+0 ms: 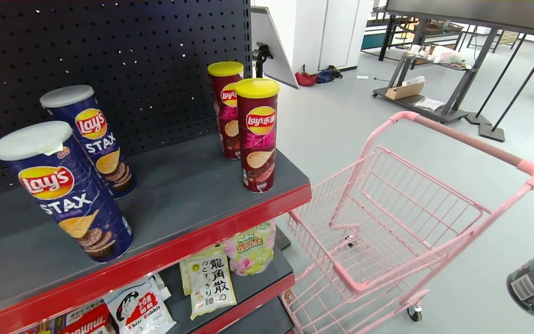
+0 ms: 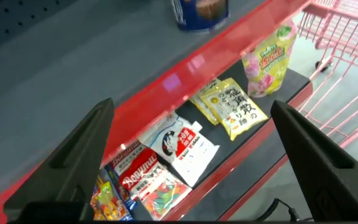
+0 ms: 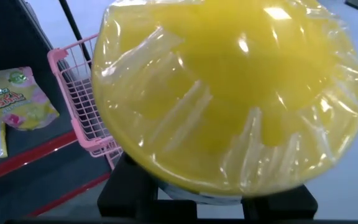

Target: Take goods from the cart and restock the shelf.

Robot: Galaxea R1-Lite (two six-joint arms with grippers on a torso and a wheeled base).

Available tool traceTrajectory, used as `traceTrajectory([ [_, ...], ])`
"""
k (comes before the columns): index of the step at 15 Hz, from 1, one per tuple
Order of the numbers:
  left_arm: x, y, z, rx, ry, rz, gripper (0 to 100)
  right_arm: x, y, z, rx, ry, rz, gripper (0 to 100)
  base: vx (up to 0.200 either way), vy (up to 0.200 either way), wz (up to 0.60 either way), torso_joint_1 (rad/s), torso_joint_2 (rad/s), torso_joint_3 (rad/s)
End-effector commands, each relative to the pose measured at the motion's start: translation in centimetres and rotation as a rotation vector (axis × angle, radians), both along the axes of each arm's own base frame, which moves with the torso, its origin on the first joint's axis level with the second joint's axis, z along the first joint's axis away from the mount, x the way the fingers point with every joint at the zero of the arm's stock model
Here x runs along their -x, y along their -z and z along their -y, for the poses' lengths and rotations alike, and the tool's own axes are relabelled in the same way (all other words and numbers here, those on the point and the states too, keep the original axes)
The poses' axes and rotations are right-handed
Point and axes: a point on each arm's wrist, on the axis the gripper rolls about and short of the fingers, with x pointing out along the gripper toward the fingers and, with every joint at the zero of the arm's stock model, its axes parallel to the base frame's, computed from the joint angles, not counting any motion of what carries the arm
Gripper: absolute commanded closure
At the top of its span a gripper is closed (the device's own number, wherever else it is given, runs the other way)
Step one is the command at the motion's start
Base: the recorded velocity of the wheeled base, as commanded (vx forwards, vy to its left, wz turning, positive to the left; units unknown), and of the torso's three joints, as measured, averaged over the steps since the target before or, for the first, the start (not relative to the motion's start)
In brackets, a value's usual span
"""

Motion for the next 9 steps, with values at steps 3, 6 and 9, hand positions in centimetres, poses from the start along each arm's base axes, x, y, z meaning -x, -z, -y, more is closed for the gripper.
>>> traceTrajectory([
  [3, 0.08, 0.02, -0.01, 0.000, 0.000, 0.005, 0, -0.42, 0.22, 0.01, 0.004, -0.002, -0.024, 100, 0.000, 0.000, 0.00, 0.185, -0.45, -0.271],
  [6, 0.07, 0.06, 0.00, 0.001, 0.000, 0.003, 0, -0.58, 0.23, 0.01, 0.004, -0.002, -0.030, 100, 0.000, 0.000, 0.00, 0.155, -0.39, -0.232],
  [9, 0.06, 0.11, 0.00, 0.001, 0.000, 0.002, 0, -0.64, 0.29, 0.02, 0.016, -0.004, -0.036, 100, 0.000, 0.000, 0.00, 0.126, -0.29, -0.159],
])
